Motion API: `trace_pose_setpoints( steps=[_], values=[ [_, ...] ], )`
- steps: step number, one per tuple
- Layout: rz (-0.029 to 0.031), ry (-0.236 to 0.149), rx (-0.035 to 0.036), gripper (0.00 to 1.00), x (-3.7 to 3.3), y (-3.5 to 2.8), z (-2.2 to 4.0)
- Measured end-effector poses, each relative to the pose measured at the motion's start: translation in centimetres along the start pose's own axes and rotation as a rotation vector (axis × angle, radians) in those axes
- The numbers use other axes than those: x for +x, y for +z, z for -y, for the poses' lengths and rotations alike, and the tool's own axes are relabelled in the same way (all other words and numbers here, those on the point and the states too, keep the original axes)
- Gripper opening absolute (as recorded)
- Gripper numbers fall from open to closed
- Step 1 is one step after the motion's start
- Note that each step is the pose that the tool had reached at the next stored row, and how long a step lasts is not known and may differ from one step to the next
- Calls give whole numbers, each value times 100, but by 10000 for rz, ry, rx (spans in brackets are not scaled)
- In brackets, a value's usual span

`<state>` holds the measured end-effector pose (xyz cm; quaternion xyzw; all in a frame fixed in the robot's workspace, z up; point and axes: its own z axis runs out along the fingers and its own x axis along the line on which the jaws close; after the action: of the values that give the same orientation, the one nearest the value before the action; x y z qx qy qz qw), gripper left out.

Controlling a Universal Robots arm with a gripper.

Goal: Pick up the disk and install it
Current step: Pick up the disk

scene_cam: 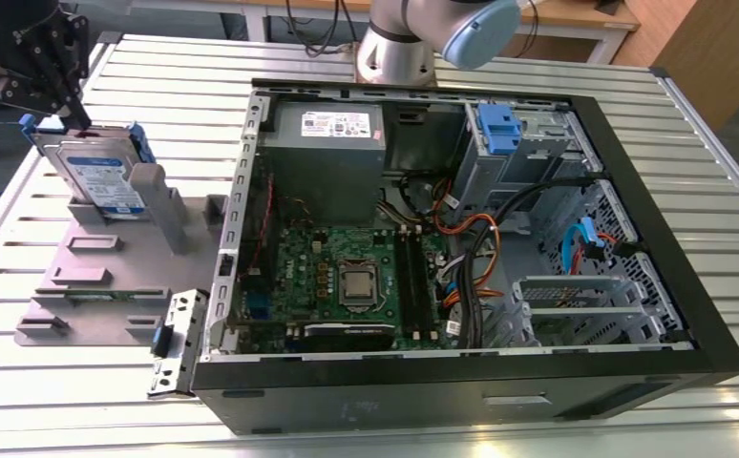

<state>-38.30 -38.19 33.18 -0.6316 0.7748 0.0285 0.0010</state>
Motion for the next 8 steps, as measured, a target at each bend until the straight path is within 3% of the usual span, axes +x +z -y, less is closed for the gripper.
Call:
trace_pose_setpoints(
  steps=[8],
  values=[
    [0,0,0,11,0,0,-1]
  ],
)
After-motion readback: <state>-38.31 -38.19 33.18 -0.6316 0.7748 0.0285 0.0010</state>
